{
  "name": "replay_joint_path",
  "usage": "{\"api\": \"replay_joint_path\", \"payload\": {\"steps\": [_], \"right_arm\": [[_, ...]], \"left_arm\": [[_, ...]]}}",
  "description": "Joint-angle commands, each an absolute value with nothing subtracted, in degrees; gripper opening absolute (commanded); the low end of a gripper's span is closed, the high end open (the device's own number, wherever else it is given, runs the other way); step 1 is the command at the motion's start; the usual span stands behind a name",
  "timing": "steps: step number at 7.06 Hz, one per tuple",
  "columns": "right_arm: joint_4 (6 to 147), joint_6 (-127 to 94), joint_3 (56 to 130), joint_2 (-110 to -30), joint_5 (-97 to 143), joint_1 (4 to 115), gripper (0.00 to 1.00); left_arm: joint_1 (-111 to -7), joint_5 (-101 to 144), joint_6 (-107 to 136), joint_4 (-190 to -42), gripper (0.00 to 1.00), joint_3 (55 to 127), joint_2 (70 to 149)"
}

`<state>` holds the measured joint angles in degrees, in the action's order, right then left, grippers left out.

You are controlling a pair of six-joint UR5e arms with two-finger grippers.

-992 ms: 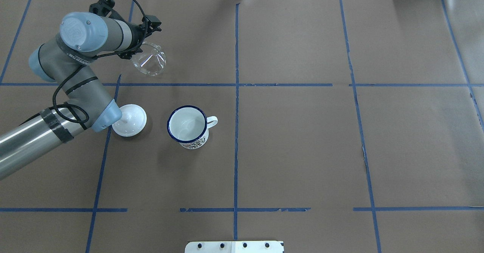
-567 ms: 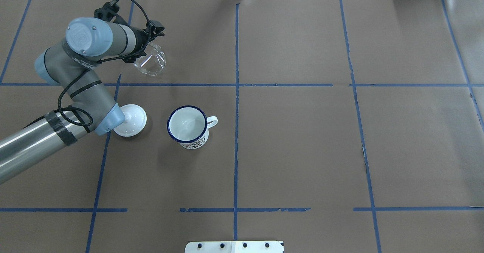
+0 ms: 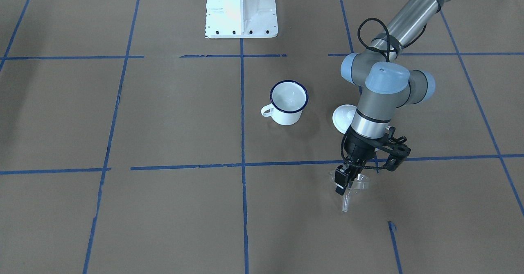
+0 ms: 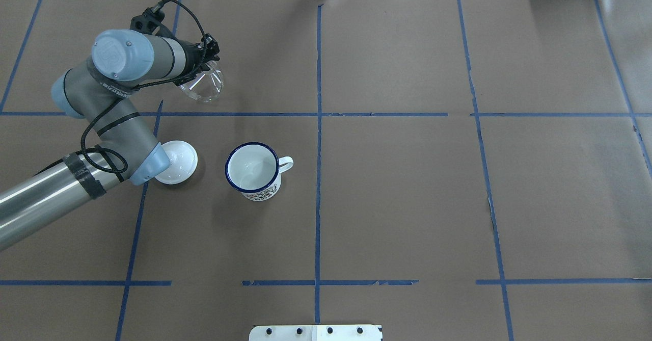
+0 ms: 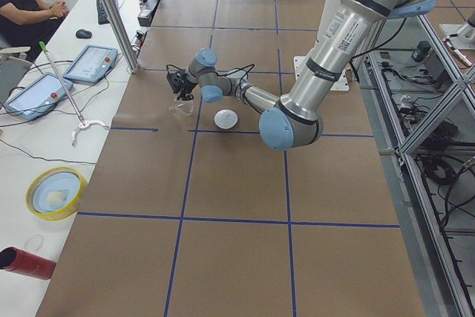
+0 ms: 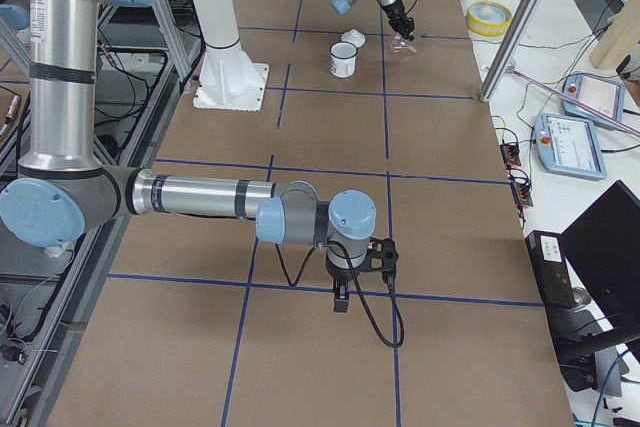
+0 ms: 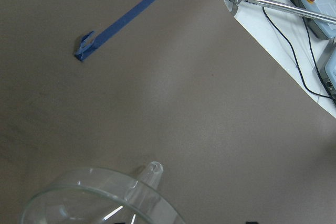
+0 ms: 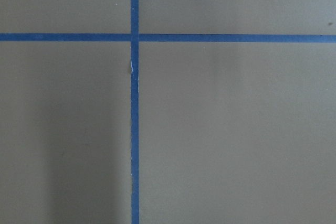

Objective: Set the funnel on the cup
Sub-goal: 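Lift the glass funnel with the left gripper and carry it over the mug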

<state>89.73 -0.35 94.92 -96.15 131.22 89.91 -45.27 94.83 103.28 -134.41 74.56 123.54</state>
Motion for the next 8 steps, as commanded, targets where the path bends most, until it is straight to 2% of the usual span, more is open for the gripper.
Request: {"api": "replay_joint_path", "payload": {"steps": [1,3,5,8], "right_arm": [[89.7,-0.4,94.9,-96.2,131.2,89.9,1.00],[89.7,-0.4,94.9,-96.1,131.2,89.9,1.00],[89.7,-0.4,94.9,-96.2,131.2,89.9,1.00],[89.7,-0.4,94.9,-96.2,131.2,89.9,1.00]], "left_arm": [[-46.8,95.4,103.0,-135.3,0.00,76.0,123.6],[-52.7,107.6,102.4,-134.7,0.00,83.9,122.4],[-55.5,115.8,97.7,-128.7,0.00,97.0,115.5],[-56.3,116.5,84.1,-93.3,0.00,118.3,115.7]]}}
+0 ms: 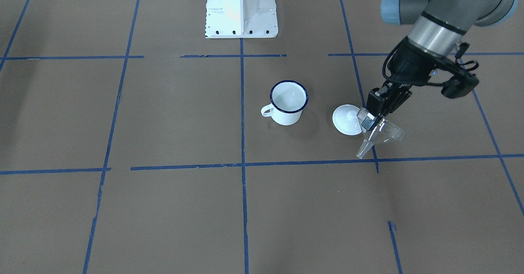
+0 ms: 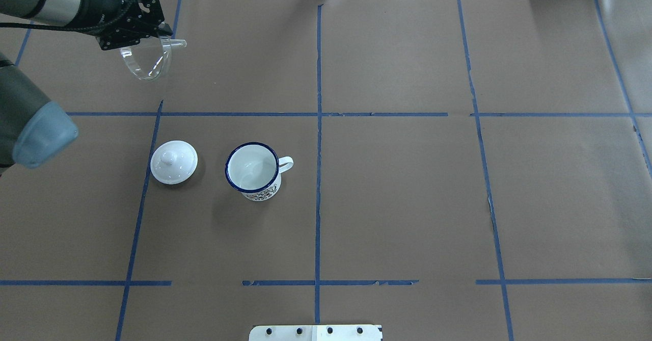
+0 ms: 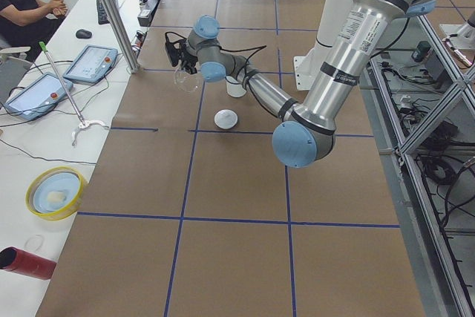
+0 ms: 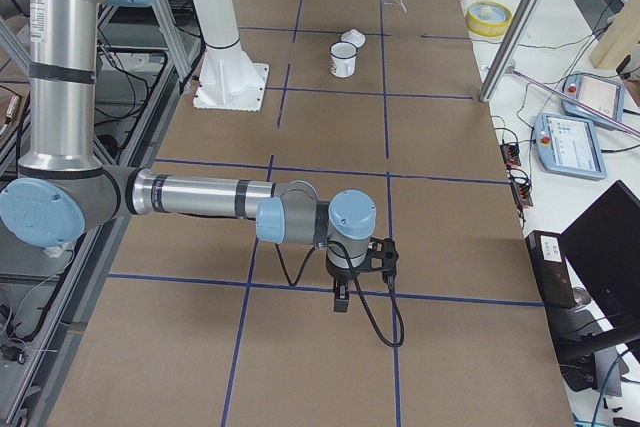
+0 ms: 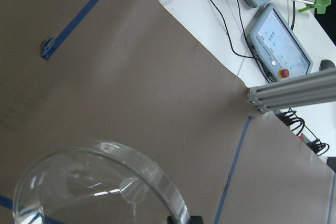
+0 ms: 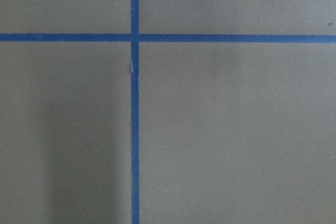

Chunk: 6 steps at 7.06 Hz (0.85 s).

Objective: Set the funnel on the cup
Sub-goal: 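Lift the glass funnel with the left gripper and carry it over the mug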

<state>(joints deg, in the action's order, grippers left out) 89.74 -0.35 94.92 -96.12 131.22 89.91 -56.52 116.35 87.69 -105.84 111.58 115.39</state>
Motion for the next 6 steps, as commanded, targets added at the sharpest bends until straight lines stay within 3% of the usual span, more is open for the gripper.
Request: {"api": "replay_joint_path", "payload": {"steps": [1,3,6], "right_arm": [[89.7,-0.4,94.9,-96.1,131.2,89.9,1.00],[89.7,-0.4,94.9,-96.1,131.2,89.9,1.00],[89.7,-0.4,94.9,-96.2,131.2,89.9,1.00]], "left_arm": [[-51.8,116.1,83.9,-84.2,0.00,121.2,119.0],[-39.0,106.5,83.8,-68.2,0.00,120.9,128.9],[-27.9,95.4,83.8,-64.1,0.00,108.9,136.5]]}}
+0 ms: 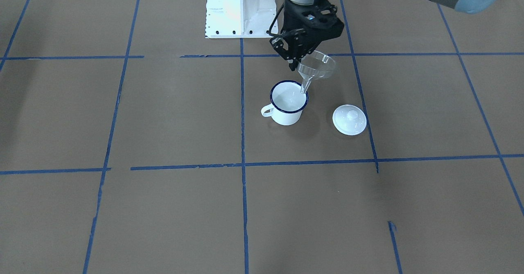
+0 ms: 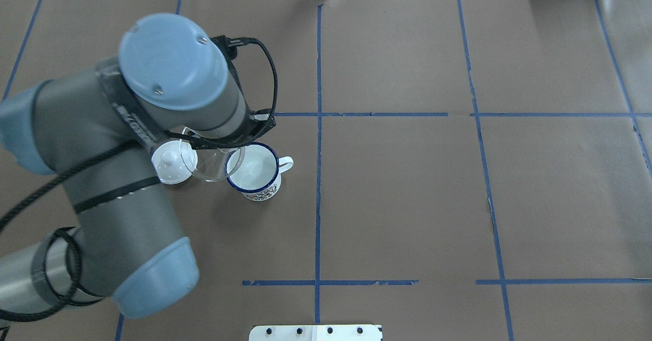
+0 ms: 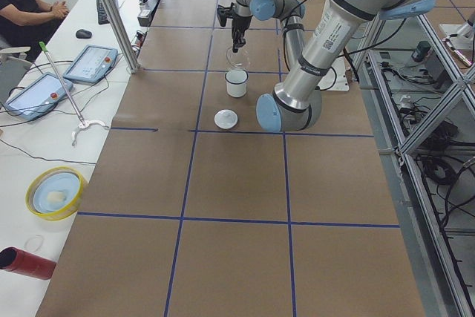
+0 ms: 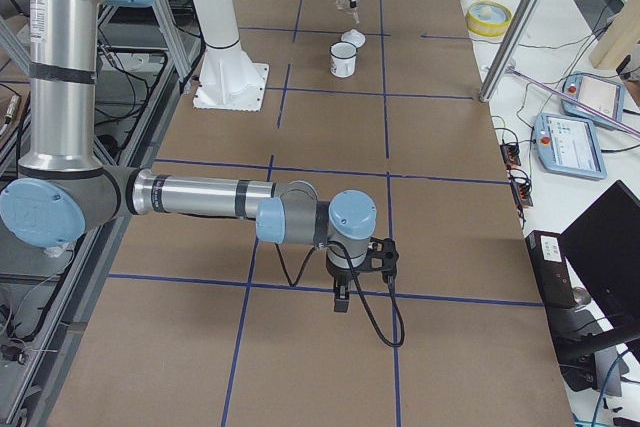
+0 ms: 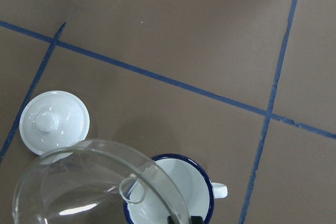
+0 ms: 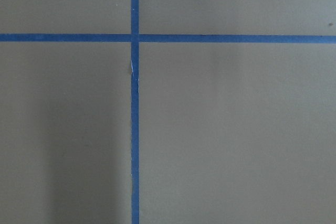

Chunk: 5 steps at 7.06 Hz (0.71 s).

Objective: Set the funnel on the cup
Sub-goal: 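Lower the funnel into the mug opening and open the left gripper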

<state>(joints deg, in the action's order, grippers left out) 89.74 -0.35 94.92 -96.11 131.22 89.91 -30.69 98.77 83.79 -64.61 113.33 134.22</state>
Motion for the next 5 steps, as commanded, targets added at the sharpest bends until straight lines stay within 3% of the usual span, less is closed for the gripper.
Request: {"api": "replay_joint_path", "payload": {"steps": [1,3,4,5], "right_arm": [[89.7,-0.4,94.9,-96.1,131.2,89.9,1.00],[89.7,-0.4,94.9,-96.2,131.2,89.9,1.00],[89.7,-0.4,94.9,-96.2,131.2,89.9,1.00],[89.7,-0.4,94.9,-96.2,131.2,89.9,1.00]], "left_arm": [[-27.0,93.8,83.7,-64.2,0.00,107.6,136.8],[-27.0,93.8,81.2,-64.3,0.00,106.0,137.0],[-27.0,93.9,80.9,-64.9,0.21,105.9,137.0],[-26.9,93.5,80.8,-65.5,0.99,106.0,136.5]]}}
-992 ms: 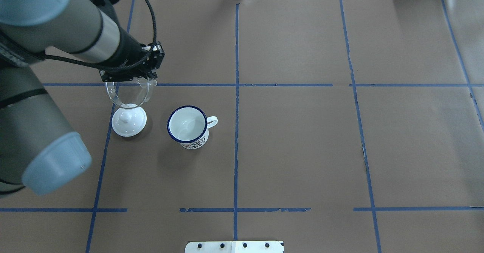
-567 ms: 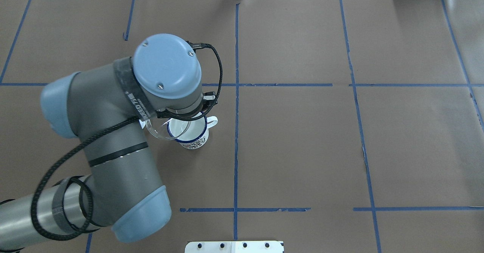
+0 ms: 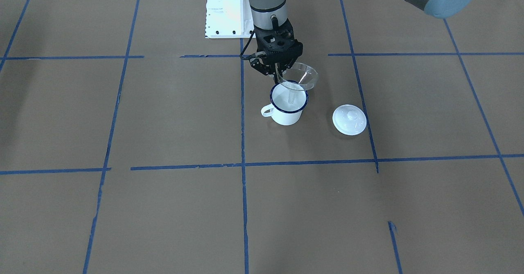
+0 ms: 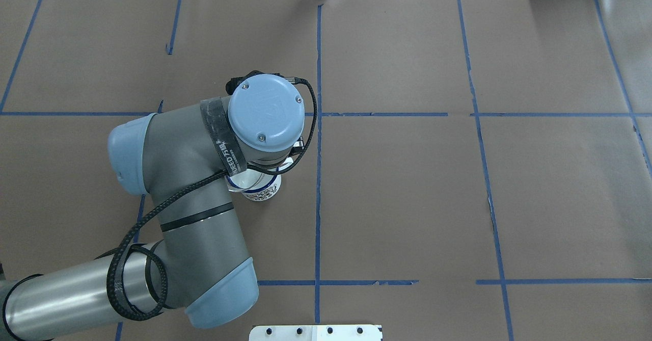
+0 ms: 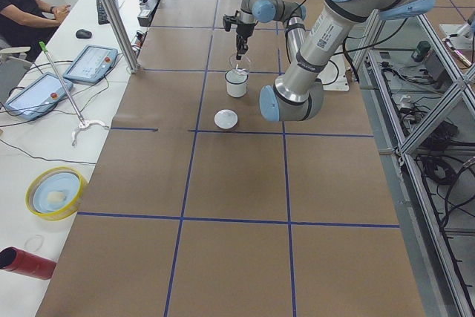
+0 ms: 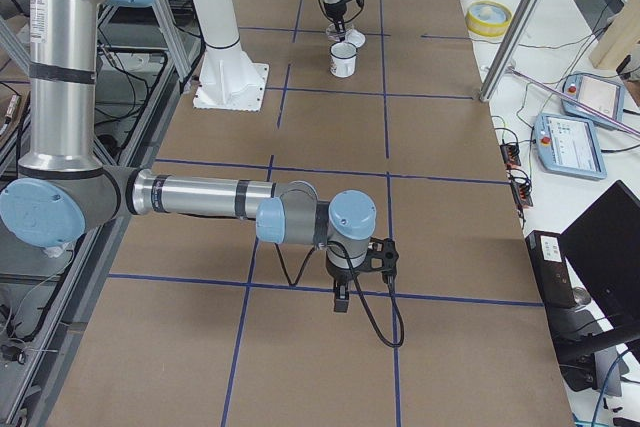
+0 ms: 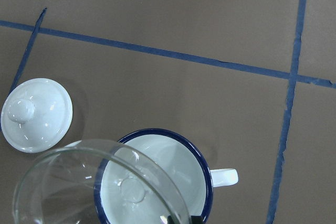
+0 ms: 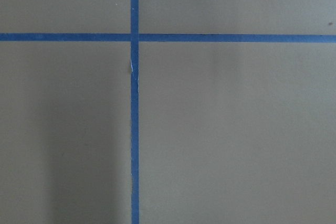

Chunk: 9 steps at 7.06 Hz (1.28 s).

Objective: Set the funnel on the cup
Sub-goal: 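Lower the funnel into the mug opening and open the left gripper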

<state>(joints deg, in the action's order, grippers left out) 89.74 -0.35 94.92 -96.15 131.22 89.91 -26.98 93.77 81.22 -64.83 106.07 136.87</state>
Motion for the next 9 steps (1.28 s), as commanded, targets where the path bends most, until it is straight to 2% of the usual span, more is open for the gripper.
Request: {"api": "replay_joint_path", "payload": {"steps": [1,4,7,9], "right_arm": [[89.7,-0.4,94.9,-96.2,131.2,89.9,1.00],[89.7,-0.4,94.9,-96.1,131.2,89.9,1.00],[89.7,-0.4,94.9,-96.2,131.2,89.9,1.00],[89.7,-0.4,94.9,-96.2,131.2,89.9,1.00]], "left_arm": [[-26.1,92.1,80.9,-65.5,1.00,106.1,136.7],[-25.8,91.4,80.9,-67.0,1.00,106.4,136.2],[-26.3,91.8,80.7,-74.7,1.00,112.3,130.7],[-34.7,96.6,71.2,-78.4,1.00,113.0,129.8]]}}
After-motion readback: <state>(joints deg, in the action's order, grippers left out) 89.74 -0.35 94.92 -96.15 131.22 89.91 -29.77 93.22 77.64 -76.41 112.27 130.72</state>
